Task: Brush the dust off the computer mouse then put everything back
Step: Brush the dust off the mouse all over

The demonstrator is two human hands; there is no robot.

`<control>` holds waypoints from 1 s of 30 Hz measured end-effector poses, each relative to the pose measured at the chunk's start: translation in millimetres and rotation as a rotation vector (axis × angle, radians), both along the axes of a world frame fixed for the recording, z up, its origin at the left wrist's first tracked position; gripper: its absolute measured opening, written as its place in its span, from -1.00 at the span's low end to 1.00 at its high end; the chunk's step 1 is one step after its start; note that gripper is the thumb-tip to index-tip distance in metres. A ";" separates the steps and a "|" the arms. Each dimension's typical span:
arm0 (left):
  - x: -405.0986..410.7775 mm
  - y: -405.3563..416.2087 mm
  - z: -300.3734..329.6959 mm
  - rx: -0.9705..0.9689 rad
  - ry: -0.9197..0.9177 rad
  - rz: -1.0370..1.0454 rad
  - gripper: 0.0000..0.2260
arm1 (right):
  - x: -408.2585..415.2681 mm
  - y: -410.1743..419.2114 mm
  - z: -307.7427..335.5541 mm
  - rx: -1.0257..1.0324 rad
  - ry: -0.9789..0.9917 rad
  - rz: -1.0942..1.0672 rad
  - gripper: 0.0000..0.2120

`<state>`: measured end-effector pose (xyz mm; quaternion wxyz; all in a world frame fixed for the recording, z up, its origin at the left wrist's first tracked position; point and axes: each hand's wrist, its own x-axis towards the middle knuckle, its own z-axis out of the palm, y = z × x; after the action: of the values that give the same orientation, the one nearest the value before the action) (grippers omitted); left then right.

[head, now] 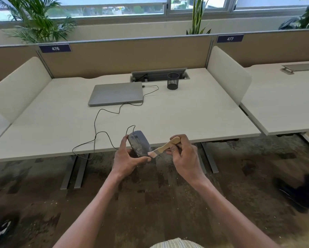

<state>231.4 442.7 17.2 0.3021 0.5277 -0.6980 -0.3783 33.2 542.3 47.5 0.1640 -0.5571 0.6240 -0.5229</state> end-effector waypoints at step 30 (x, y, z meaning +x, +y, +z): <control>3.8 -9.0 -12.8 -0.010 0.058 -0.060 0.07 | -0.7 4.3 -6.5 -0.028 -0.093 -0.004 -0.75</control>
<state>235.1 433.7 4.4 0.3130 0.4938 -0.7064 -0.3989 32.6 546.6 41.0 0.1841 -0.5329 0.6096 -0.5572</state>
